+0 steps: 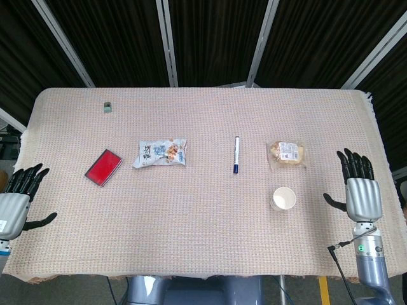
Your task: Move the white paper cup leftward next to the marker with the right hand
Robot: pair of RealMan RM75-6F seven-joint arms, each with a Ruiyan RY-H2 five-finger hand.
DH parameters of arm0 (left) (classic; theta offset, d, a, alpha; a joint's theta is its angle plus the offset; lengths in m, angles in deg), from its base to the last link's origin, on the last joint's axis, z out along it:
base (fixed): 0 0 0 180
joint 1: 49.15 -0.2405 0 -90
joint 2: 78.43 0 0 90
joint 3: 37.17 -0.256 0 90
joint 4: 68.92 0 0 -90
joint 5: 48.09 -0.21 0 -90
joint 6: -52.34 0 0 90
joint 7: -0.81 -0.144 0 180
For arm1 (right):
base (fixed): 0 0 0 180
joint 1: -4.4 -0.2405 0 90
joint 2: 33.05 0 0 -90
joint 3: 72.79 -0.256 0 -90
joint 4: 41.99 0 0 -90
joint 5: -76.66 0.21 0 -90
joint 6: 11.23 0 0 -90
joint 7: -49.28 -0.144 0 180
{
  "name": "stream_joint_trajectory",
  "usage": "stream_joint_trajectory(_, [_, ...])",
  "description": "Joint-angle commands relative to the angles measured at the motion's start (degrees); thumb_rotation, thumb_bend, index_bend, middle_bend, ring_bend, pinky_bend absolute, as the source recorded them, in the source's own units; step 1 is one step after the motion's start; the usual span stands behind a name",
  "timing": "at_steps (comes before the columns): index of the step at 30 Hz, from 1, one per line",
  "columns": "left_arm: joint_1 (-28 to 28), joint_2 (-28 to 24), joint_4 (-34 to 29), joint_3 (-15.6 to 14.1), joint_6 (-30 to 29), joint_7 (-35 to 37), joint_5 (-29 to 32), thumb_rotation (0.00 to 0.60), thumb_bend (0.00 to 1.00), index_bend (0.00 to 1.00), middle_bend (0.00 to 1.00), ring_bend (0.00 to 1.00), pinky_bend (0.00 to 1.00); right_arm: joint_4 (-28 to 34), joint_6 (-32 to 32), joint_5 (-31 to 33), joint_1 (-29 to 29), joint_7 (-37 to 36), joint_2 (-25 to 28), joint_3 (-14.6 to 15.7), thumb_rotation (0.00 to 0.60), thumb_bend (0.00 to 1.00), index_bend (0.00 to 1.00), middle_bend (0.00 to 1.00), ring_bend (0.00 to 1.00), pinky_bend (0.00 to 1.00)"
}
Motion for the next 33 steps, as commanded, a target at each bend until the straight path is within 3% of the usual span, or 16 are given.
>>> stream_joint_trajectory(1, [0.1,0.0,0.0,0.0,0.1,0.0,0.0,0.600,0.11,0.00,0.00,0.00,0.00,0.0,-0.1,0.1,0.0,0.1,0.0,0.0,0.600,0.04,0.03,0.00,0.00,0.02])
stream_joint_trajectory(11, [0.2,0.0,0.1,0.0,0.1,0.1,-0.1,0.600,0.11,0.00,0.00,0.00,0.00,1.3,0.4,-0.6,0.4,0.2,0.6,0.3,0.600,0.04,0.03,0.00,0.00,0.02])
stream_joint_trajectory(17, [0.4,-0.1,0.1,0.0,0.5,0.2,0.1,0.600,0.11,0.00,0.00,0.00,0.00,5.4,0.1,-1.2,0.7,0.8,2.5,0.9,0.600,0.00,0.03,0.00,0.00,0.02])
stream_joint_trajectory(27, [0.3,0.0,-0.2,0.0,0.3,-0.6,0.2,0.600,0.11,0.00,0.00,0.00,0.00,19.3,-9.5,1.9,-0.8,2.0,10.8,3.4,0.600,0.00,0.06,0.00,0.00,0.00])
stream_joint_trajectory(33, [0.4,0.1,-0.3,0.1,0.3,-0.8,0.4,0.600,0.11,0.00,0.00,0.00,0.00,22.3,-16.8,10.1,-4.8,6.1,12.2,2.6,0.600,0.00,0.13,0.00,0.00,0.00])
